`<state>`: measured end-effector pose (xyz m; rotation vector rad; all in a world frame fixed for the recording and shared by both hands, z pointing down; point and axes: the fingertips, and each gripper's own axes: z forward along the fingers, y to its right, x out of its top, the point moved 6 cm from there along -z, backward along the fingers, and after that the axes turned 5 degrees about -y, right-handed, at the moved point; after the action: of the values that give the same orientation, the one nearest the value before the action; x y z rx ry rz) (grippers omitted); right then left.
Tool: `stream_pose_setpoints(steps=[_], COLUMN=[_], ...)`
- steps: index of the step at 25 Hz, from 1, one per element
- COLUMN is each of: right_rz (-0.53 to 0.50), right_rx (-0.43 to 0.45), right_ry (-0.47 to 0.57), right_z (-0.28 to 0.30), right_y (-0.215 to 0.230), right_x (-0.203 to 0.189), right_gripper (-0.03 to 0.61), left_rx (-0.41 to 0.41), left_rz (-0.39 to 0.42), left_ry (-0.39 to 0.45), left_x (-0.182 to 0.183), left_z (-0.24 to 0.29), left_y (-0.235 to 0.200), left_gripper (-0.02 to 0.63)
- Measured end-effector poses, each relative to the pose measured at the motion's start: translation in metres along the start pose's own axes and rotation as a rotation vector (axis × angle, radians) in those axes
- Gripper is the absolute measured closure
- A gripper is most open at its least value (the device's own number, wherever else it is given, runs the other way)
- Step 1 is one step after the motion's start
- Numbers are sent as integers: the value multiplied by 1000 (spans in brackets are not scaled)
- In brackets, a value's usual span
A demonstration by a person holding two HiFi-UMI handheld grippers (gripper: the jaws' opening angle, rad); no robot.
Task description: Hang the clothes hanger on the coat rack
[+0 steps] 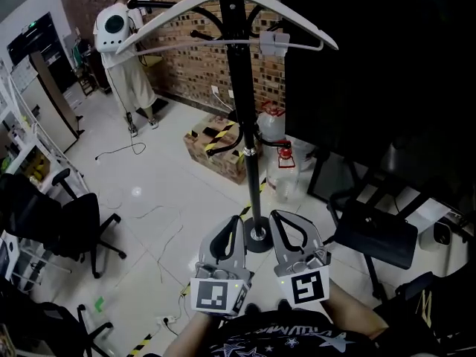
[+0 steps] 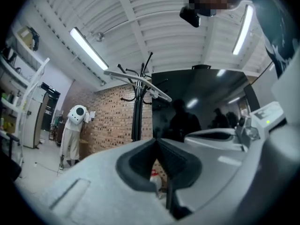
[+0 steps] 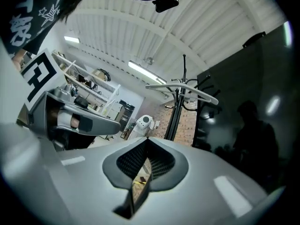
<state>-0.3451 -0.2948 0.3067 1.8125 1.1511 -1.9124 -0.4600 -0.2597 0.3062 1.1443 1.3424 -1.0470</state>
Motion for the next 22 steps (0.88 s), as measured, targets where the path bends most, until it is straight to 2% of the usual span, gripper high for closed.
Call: stream_pose_setpoints(steps=[4,8,13,22], right_rz=[58,92,77,90], right_rx=[36,53,48,64], right_ry=[-45,-71,-107,-106], right_z=[0,5,12,19], right_y=[-10,-9,-2,2], right_x=[-25,-33,-39,-38], right_gripper=[572,572,572,572], left_rx=[-7,7,20,28], left_rz=[-24,-53,-56,-73], left_ry=[-32,-50,-53,-77], left_x=[-16,-19,-14,-15], left_z=[10,15,22,25], left_y=[4,3,2,-2], left_gripper=[609,609,609,609])
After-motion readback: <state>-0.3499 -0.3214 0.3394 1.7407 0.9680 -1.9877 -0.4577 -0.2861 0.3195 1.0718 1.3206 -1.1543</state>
